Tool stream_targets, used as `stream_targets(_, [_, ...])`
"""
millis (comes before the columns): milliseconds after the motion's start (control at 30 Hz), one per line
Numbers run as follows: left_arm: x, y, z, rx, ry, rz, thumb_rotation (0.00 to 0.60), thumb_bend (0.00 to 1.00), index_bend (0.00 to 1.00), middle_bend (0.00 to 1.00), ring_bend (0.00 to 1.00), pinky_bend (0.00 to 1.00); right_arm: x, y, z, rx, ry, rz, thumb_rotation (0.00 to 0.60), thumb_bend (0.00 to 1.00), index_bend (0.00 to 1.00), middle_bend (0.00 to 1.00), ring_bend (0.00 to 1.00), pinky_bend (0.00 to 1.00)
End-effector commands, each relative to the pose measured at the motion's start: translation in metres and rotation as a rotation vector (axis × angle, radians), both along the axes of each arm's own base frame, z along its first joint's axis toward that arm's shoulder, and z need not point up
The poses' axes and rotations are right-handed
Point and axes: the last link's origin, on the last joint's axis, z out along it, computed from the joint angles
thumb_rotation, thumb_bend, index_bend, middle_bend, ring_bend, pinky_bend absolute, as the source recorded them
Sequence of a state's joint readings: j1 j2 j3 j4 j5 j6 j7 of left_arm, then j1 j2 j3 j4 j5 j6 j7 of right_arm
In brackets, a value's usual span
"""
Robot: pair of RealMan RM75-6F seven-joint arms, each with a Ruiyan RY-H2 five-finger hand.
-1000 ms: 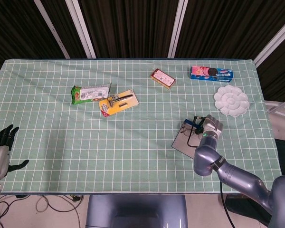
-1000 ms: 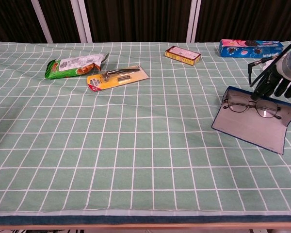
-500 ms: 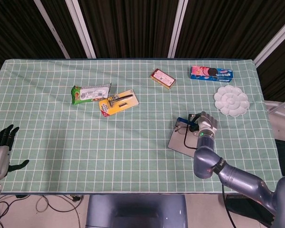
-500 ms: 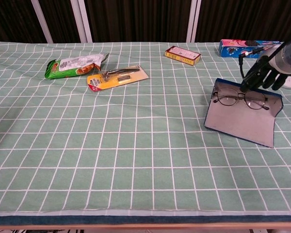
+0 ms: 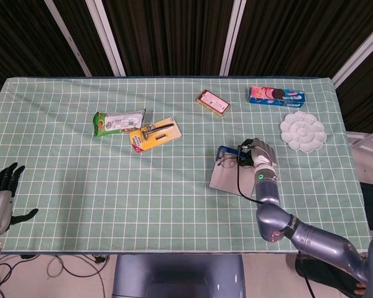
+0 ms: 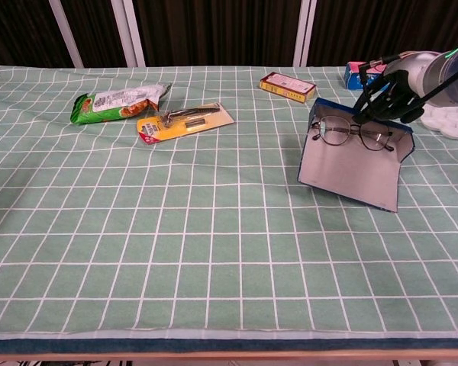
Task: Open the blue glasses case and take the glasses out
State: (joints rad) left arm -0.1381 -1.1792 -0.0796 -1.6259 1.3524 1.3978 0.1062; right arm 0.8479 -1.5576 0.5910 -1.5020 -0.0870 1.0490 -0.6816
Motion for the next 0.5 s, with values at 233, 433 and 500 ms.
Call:
stream_targets(233, [0.000, 0.000, 0.001, 0.004, -0.003, 0.001, 0.600, 0.01, 0.00, 0.00, 0.00, 0.00, -0.006, 0.001, -0.012, 0.006, 0.045, 0.135, 0.600, 0.50, 0.50, 0.91, 0.96, 1.00])
stream_targets(433, [0.000, 0.001, 0.001, 0.005, -0.006, 0.001, 0.600, 0.01, 0.00, 0.00, 0.00, 0.00, -0.010, 0.003, -0.018, -0.012, 0.062, 0.180, 0.600, 0.50, 0.50, 0.91, 0.96, 1.00])
stream_targets(500, [0.000, 0.001, 0.001, 0.005, -0.006, 0.001, 0.600, 0.01, 0.00, 0.00, 0.00, 0.00, -0.011, 0.003, -0.019, -0.014, 0.073, 0.187, 0.600, 0.50, 0.50, 0.91, 0.96, 1.00])
